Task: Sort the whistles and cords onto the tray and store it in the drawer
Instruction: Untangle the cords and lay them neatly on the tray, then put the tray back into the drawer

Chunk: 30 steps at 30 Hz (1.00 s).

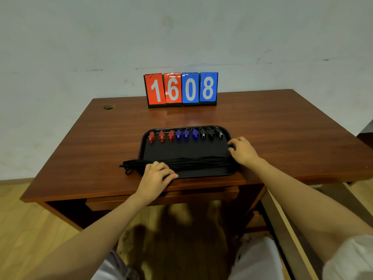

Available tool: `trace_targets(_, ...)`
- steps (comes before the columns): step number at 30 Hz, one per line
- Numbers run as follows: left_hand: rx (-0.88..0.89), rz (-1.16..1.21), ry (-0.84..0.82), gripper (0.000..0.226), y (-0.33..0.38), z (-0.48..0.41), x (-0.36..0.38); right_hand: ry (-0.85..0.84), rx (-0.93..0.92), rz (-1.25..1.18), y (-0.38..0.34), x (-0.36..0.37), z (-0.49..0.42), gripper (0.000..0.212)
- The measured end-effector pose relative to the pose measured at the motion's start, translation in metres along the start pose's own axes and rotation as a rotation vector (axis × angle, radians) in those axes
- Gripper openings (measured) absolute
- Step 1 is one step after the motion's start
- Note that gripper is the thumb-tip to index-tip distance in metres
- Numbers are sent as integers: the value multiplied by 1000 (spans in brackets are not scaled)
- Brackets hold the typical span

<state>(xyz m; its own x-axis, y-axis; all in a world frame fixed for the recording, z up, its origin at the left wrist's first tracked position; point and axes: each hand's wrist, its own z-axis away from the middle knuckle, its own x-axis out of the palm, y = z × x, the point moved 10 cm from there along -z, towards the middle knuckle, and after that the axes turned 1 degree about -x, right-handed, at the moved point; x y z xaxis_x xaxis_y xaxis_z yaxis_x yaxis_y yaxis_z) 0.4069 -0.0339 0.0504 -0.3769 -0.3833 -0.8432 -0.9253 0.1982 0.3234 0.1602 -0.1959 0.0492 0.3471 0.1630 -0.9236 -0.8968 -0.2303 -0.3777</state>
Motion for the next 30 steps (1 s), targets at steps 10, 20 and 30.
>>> trace_targets(10, -62, 212, -49, 60, -27, -6, 7, 8, 179, -79, 12, 4, -19, 44)
trace_targets(20, -51, -100, -128, 58, -56, -35, -1, -63, 282, -229, 16, 8, -10, 76)
trace_targets(30, -465, -246, -255, 47, -64, -42, 8, -30, 157, 194, -6, -6, 6, 67)
